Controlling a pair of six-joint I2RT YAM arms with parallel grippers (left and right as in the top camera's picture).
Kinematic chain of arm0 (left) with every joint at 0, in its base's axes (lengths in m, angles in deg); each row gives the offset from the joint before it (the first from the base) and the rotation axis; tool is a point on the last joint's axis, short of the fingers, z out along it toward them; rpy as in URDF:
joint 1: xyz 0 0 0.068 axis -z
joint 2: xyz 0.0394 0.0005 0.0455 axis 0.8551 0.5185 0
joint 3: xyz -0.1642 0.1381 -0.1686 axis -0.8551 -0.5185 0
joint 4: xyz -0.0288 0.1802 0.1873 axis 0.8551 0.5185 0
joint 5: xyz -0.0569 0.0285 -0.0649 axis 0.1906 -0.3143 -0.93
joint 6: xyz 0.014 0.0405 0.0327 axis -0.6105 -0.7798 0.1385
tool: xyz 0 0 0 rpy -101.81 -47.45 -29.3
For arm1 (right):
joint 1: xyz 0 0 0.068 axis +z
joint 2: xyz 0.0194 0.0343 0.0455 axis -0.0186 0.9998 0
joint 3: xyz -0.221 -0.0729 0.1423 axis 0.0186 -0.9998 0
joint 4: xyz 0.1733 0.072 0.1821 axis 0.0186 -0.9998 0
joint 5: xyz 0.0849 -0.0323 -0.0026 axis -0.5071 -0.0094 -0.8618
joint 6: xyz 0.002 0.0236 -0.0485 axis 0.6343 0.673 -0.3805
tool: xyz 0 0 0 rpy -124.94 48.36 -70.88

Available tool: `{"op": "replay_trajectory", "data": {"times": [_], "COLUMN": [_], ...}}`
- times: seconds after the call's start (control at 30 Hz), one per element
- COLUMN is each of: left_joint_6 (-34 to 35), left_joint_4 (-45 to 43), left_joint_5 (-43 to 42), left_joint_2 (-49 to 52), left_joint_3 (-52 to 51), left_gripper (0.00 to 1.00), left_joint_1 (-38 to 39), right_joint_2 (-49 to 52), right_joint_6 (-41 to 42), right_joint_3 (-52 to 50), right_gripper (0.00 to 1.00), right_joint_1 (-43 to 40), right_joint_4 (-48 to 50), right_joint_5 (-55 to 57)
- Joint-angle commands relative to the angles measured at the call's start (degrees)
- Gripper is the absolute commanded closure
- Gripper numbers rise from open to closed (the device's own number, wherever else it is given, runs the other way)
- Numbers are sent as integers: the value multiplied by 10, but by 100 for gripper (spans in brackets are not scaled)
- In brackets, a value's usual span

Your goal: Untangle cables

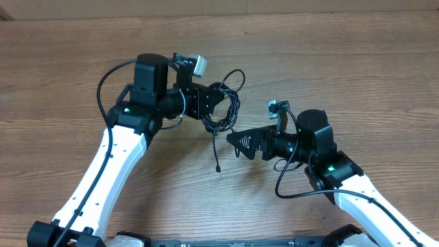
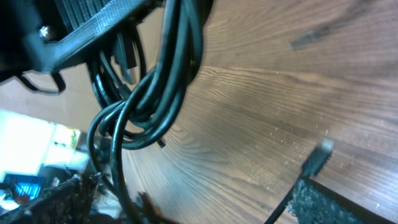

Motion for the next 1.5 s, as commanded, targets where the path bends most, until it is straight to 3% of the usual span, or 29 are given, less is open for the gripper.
{"op": "replay_trajectory", "data": {"times": [0.0,0.1,0.23,0.3,0.47,0.6,0.67,0.73,0.77,0.8,1.07,1.17,1.33,1.47], "left_joint_6": [61,102,189,243,273,292,269,209,170,148,-20,-80,-217,-234], "left_joint_4": [0,1,0,1,8,35,44,44,44,44,68,69,70,75], "left_joint_5": [-25,-2,68,121,173,217,232,232,232,232,224,170,-5,-30], "left_joint_2": [-16,-16,-16,-16,-16,-16,-16,-16,-16,-16,-16,-16,-16,-16], "left_joint_3": [1,1,1,1,1,1,1,1,1,1,1,1,1,1], "left_gripper": [96,96,96,96,96,96,96,96,96,96,96,96,96,96], "left_joint_1": [-2,0,17,29,41,43,43,43,43,43,55,63,70,70], "right_joint_2": [-9,-9,-5,-2,-2,-2,-2,-2,-3,-3,-71,-102,-103,-101], "right_joint_6": [-80,-80,-79,-75,-52,-44,-44,-44,-44,-44,-45,-61,-65,-66], "right_joint_3": [15,15,15,15,15,15,15,15,15,15,31,34,34,34], "right_gripper": [0,0,2,13,32,60,71,83,94,96,96,96,96,96], "right_joint_1": [3,16,71,111,172,191,191,191,191,191,188,173,159,159], "right_joint_4": [29,61,63,57,28,0,-16,-33,-40,-42,-42,-43,-56,-94], "right_joint_5": [-57,-84,-41,17,150,202,202,202,201,201,188,189,201,242]}}
